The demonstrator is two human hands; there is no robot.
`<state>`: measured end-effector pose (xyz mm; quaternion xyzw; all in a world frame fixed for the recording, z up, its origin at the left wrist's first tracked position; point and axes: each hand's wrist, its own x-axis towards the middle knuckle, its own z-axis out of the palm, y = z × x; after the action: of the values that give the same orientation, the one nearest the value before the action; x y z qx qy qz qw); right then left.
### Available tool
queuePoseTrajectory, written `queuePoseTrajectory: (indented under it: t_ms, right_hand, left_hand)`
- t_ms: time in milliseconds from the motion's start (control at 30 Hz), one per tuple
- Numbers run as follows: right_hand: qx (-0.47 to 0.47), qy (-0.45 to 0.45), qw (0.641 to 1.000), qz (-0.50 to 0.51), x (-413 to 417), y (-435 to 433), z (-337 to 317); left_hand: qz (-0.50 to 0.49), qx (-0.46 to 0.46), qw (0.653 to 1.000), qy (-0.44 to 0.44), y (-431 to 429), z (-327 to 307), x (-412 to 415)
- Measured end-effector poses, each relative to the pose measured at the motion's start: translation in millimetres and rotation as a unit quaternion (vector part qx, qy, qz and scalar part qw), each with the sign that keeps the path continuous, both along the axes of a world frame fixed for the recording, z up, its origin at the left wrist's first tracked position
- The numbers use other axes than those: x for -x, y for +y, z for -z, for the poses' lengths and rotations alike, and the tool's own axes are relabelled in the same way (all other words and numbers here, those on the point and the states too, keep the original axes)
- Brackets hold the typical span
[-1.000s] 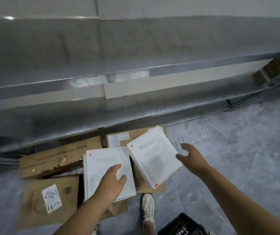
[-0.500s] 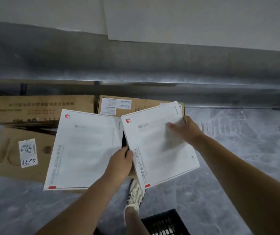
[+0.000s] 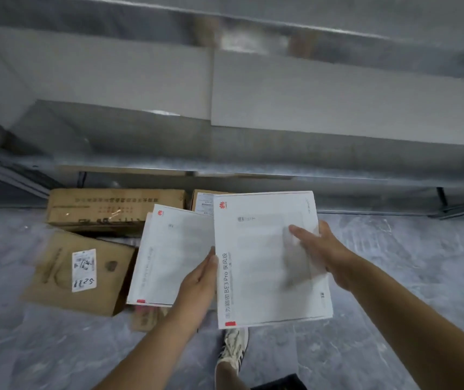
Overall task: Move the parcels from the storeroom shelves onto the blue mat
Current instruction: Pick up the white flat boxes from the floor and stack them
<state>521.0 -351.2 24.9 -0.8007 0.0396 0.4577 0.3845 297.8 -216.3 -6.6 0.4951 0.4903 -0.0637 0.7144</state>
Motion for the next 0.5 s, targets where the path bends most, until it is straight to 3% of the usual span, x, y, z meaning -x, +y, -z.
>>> queuePoseTrajectory:
  t_ms: [200, 333, 500]
  right_hand:
    - [-0.046, -0.031, 0.998, 0.005, 93, 45, -121]
    - [-0.102, -0.037, 0.992, -0.062, 166, 94, -202]
    - [-0.164, -0.015, 0.971, -0.171, 243, 155, -281]
  left_hand:
    - [-0.067, -0.058, 0.994, -0.070, 57, -147, 82]
    - [-0.094, -0.190, 0.969, -0.125, 98, -239, 162]
    - [-0.127, -0.280, 0.946, -0.104, 154, -342, 284]
